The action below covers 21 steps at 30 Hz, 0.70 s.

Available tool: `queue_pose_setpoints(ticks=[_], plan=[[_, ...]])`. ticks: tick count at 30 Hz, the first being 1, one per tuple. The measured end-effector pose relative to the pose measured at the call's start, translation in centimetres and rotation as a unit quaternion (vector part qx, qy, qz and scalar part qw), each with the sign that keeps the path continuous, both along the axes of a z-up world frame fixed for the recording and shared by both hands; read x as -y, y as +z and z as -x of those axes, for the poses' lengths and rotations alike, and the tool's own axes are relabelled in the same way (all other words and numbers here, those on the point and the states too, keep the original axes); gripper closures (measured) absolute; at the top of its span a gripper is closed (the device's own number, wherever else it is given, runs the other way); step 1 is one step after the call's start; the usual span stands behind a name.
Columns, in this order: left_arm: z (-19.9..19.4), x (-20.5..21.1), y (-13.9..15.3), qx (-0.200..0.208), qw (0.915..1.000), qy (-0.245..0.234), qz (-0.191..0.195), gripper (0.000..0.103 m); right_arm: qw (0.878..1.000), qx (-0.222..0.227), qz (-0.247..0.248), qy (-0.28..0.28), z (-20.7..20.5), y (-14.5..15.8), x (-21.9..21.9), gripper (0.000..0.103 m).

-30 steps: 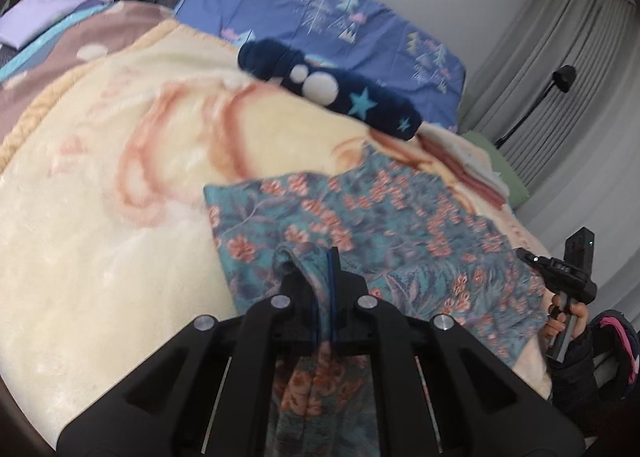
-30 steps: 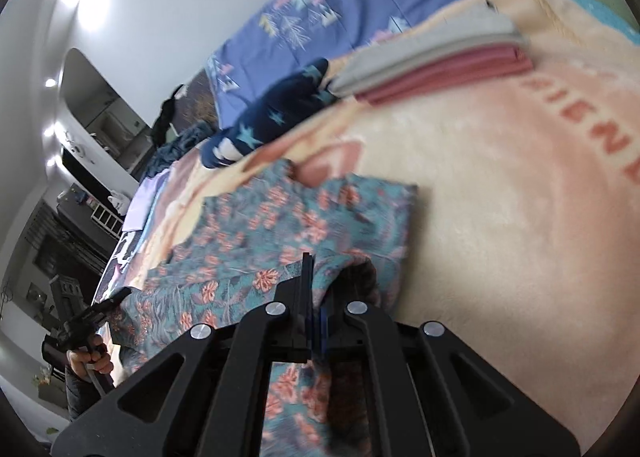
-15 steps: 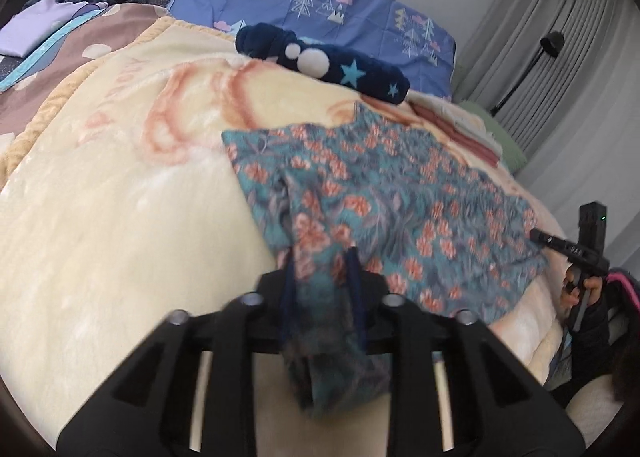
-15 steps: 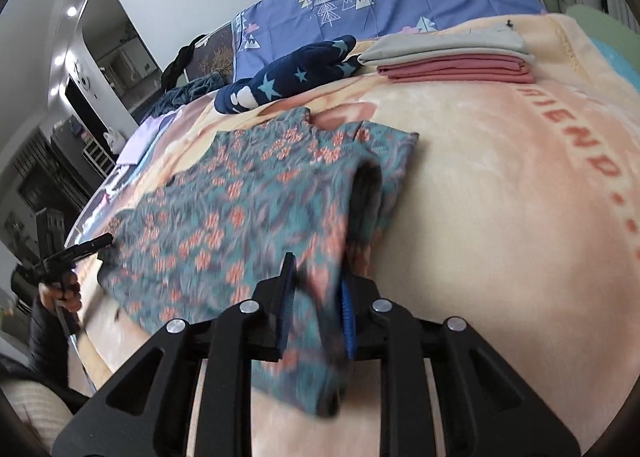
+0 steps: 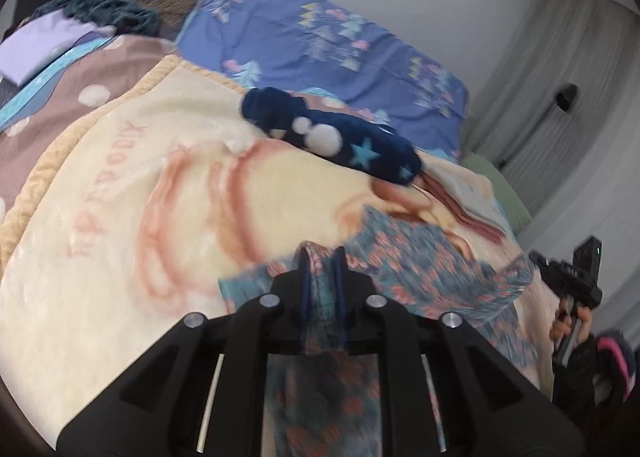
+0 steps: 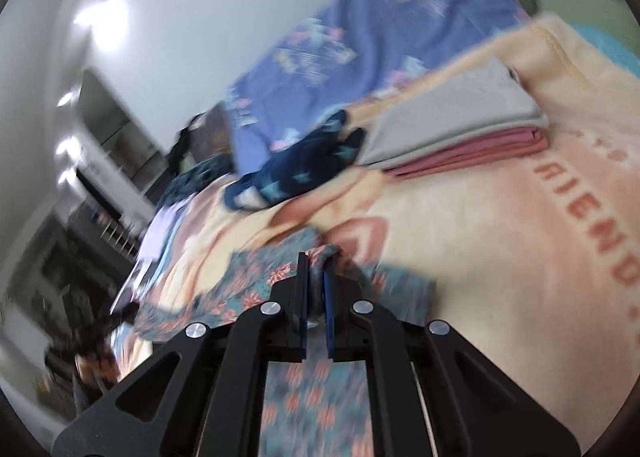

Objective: Fold small clothes

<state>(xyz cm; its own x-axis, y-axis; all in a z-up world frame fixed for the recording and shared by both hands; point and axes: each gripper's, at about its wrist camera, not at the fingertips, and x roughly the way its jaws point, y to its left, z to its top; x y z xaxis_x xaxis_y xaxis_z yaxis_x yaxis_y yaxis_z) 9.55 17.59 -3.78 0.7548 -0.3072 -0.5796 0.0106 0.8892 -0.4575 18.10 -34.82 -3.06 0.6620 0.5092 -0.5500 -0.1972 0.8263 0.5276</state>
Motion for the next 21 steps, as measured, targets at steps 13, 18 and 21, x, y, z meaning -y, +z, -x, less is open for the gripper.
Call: queue_pose_setpoints(ticks=[13, 18, 21], plan=[[-2.4, -0.4, -3.6, -0.043, 0.9982, -0.01, -0.041, 0.032, 0.995, -0.044, 0.084, -0.001, -3.4, -3.0, 0.0, 0.054], [-5.6, 1.4, -5.7, -0.094, 0.9906, -0.03, -0.094, 0.032, 0.99, -0.081, 0.117, 0.017, -6.5, -4.7, -1.5, 0.051], [-7.7, 1.3, -6.2, -0.11, 0.989, -0.024, -0.096, 0.053, 0.989, -0.096, 0.113, 0.024, -8.2, -5.6, -1.9, 0.052]])
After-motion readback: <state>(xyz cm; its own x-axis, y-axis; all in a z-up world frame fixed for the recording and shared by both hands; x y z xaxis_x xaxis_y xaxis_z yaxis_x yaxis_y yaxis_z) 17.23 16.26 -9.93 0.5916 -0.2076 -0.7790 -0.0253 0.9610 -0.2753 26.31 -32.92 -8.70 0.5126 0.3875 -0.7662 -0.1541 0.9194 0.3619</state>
